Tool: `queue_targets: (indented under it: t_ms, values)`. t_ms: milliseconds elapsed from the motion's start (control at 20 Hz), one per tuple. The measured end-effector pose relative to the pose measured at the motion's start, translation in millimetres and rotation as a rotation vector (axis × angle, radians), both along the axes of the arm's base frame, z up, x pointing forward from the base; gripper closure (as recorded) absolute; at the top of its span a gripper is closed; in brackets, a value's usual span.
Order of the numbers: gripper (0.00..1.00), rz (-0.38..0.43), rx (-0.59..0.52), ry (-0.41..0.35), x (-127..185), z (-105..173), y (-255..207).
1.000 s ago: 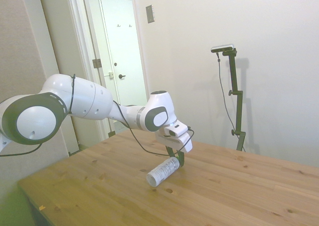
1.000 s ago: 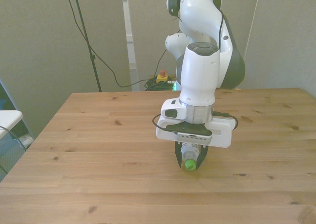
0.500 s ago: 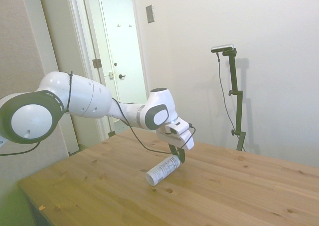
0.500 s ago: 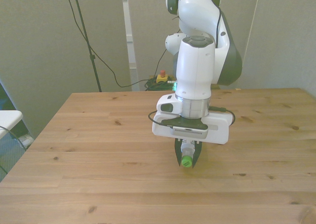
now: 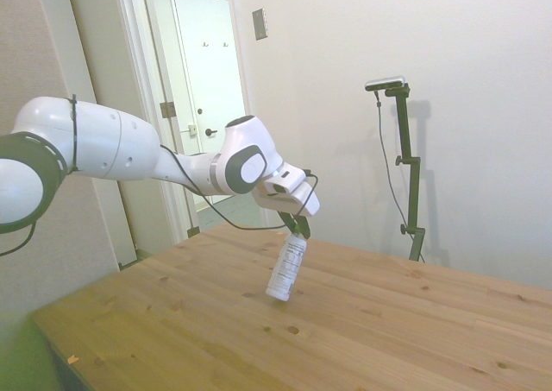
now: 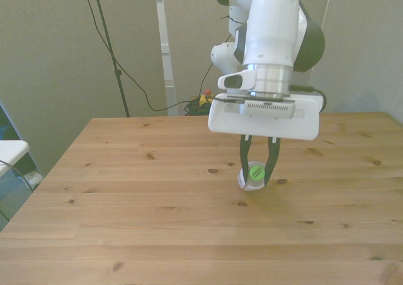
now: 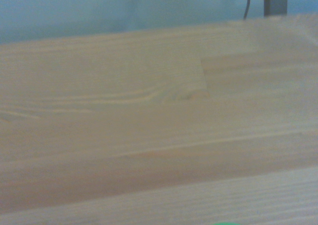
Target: Stand the water bottle
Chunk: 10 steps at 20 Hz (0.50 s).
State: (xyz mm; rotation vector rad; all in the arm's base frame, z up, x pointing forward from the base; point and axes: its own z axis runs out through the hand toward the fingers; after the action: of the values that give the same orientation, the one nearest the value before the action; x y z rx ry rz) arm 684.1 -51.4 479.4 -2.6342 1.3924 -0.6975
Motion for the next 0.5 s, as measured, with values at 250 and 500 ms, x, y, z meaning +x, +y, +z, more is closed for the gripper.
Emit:
queue_targets:
  t_ms: [250, 500]
  values:
    - [1.0, -0.007, -0.035, -0.133, -13.7, 24.5, 25.2]
    - [1.0, -0.019, -0.116, -0.287, -27.2, 21.3, 43.1]
